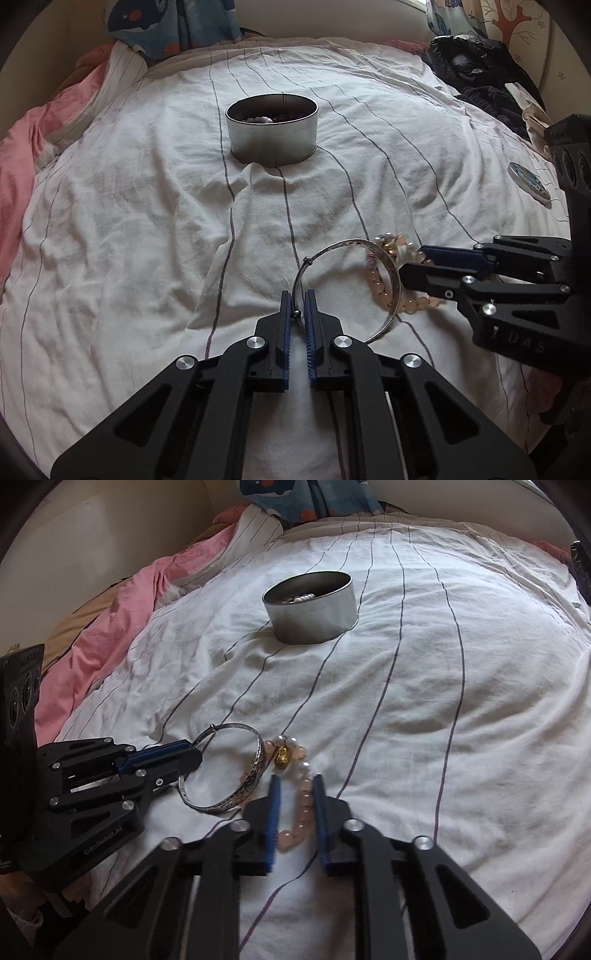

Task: Organize jewelry
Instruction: 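Lift the silver bangle with the left tool while the right tool grasps the pink bead bracelet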

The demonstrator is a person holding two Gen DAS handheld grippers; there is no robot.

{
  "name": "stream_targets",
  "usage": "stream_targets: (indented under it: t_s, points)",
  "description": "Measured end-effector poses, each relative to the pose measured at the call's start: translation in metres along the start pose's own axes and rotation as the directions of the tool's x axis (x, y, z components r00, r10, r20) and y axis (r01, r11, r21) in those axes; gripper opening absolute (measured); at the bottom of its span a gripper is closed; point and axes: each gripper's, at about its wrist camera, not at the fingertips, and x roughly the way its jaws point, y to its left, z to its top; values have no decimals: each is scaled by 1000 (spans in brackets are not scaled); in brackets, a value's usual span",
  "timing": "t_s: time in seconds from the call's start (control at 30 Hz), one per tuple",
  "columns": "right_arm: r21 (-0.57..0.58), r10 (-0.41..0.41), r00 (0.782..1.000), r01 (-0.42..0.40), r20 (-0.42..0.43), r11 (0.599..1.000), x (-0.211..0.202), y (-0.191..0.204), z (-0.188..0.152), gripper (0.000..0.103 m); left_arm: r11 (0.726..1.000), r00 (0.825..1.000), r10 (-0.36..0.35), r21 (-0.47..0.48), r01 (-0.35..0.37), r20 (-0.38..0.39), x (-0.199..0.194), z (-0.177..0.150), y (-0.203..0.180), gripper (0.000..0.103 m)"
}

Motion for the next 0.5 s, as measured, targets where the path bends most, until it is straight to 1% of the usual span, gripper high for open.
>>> stream_targets:
  t_s: [0.07,0.17,0.2,0.27,0.33,0.37,0.4,0.43,0.5]
  points:
    - [-7,-4,1000,4,-1,1000,1,1,-1,9,1000,1000,-2,2,2,5,-5,-1,2,6]
    - [4,-20,1000,20,-3,1000,5,-1,-1,10,1000,1000,14,5,-14,-9,0,-2,5,7]
    - [-1,-25,1000,25,-8,1000,7,-1,-1,10,1000,1000,9,-2,-9,-17,4,-2,6,9]
    - [-25,-43,999,43,-10,999,9,3,-2,10,1000,1000,-7,-7,7,-15,11,-4,6,24]
    - [-32,-42,999,42,-7,999,8,4,-2,9,1000,1000,5,8,-5,-11,16,-5,1,27]
    - [-24,-30,1000,30,-1,999,6,3,-1,9,1000,1000,12,12,-12,-13,16,-4,-1,27]
    - [-9,-11,1000,11,10,1000,3,1,-1,9,1000,1000,4,10,-4,-13,15,-2,-1,22]
    - [12,9,1000,-9,27,1000,-1,-2,0,8,1000,1000,-1,7,1,-10,12,-1,0,6]
    - [53,39,997,-42,68,998,-11,-9,3,8,1000,1000,-21,-1,21,21,3,1,2,5]
